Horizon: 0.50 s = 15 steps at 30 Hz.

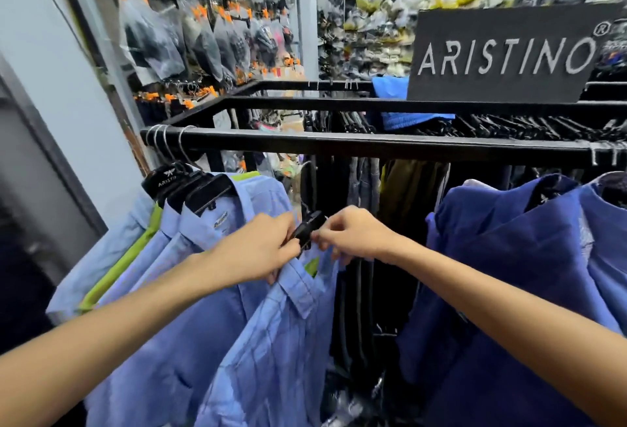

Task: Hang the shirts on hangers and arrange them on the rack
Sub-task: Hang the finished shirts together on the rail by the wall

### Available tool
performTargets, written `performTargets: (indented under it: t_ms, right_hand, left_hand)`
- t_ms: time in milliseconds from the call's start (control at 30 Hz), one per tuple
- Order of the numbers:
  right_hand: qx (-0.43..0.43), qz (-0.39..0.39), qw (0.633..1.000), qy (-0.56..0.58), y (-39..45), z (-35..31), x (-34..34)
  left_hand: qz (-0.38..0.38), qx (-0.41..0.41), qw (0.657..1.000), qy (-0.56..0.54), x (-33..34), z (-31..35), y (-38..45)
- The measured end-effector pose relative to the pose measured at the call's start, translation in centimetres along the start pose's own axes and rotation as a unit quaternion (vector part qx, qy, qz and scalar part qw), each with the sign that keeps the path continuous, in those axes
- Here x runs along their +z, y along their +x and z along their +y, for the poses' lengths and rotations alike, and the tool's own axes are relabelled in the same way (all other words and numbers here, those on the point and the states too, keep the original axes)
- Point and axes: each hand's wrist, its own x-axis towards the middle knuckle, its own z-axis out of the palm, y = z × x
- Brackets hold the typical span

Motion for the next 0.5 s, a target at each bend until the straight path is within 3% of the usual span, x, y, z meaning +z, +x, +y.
performTargets:
  t_ms: [100,233,500]
  right_hand:
    - [0.055,-0.098,0.983,0.148,0.5,-1.8,1.2]
    - [0.066,-0.153,0.938,0.303,1.1,-4.7,0.2]
    - [0.064,-0.139,0.929,0.337,3.6,-8.1,1.4]
  left_hand:
    - [0.034,-0.036,0.998,0.026,-0.9,-0.2,-1.7]
    - [0.084,-0.074,0.993,0.029,-4.5,-0.1,-2.5]
    - [0.074,-0.145,0.986,-0.035,-6.9,-1.1,-0.1]
